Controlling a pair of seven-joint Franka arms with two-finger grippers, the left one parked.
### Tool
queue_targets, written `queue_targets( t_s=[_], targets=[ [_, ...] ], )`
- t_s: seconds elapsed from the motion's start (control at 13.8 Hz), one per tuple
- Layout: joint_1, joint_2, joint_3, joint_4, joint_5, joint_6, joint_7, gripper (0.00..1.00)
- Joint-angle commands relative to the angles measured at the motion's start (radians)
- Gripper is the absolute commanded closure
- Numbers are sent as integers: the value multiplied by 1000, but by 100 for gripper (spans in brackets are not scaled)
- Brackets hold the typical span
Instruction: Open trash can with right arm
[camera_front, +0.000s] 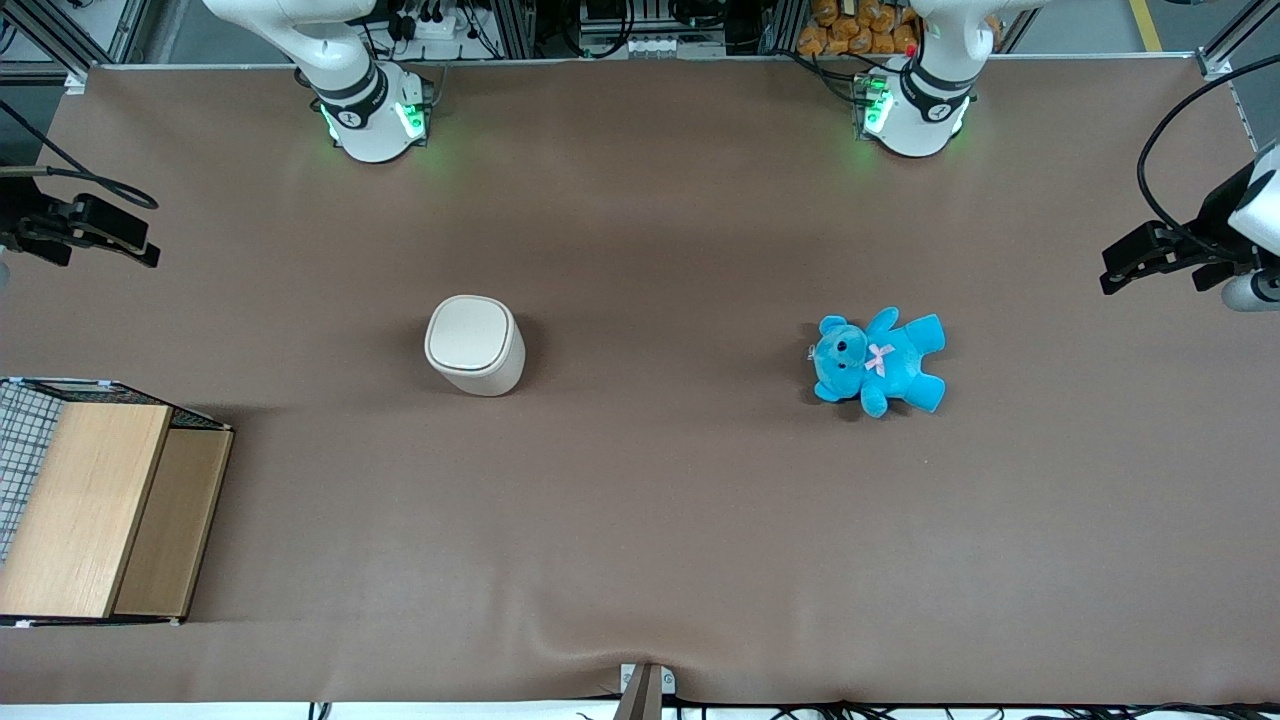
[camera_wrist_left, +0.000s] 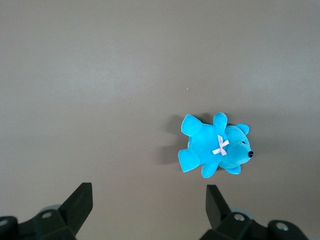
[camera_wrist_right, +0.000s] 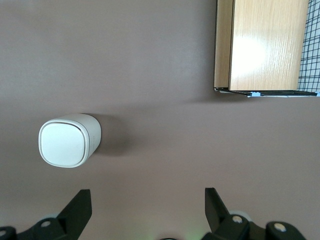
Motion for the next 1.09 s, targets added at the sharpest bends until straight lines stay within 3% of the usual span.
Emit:
queue_targets(
  t_s=[0.0, 1.02],
  targets=[
    [-16, -9, 9, -2, -2, -15, -11, 0],
    [-4, 5, 10, -4, 0, -14, -10, 0]
  ],
)
